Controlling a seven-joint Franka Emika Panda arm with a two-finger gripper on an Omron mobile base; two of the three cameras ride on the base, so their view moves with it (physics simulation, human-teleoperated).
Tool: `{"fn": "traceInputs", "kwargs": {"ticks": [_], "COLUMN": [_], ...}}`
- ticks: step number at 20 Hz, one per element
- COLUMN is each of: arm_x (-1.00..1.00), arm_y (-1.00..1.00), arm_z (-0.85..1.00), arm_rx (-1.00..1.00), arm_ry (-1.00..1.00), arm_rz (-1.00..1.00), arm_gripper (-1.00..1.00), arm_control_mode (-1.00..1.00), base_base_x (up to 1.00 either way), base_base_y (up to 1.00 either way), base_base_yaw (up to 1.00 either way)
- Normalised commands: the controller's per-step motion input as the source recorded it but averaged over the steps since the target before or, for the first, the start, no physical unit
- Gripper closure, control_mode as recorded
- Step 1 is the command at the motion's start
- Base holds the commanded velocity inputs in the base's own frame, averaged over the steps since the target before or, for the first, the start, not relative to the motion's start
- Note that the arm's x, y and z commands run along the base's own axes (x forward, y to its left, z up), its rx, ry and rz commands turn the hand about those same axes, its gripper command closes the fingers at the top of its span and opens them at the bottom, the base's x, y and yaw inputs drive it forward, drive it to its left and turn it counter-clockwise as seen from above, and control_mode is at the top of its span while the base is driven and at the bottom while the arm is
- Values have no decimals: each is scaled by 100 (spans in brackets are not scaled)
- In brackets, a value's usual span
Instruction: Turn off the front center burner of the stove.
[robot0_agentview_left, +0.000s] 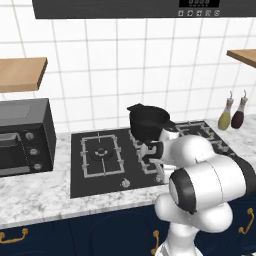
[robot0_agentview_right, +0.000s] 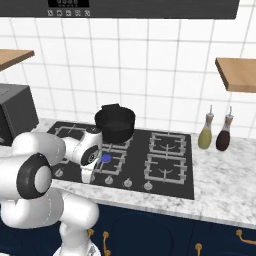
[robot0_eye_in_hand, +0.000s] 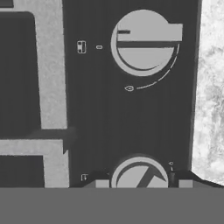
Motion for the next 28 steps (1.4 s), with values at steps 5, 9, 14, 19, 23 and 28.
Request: {"fn": "traceInputs", "kwargs": {"ticks": [5, 9, 14, 19, 23, 28], "arm_x": [0, 0, 0, 0, 0, 0], "arm_y": [3, 3, 3, 3, 8, 13], "arm_z": [-18, -19, -19, -19, -41, -67], "arm_rx": [-1, -1, -1, -1, -3, -6], "arm_ry": [20, 20, 20, 18, 20, 0], "arm_rz": [-100, -100, -100, -100, -99, -95], "arm_gripper": [100, 100, 100, 100, 100, 100], "arm_control_mode": [-100, -100, -100, -100, -100, -100], "base_base_x": [0, 0, 0, 0, 0, 0], "base_base_y": [0, 0, 0, 0, 0, 0], "base_base_yaw": [0, 0, 0, 0, 0, 0]}}
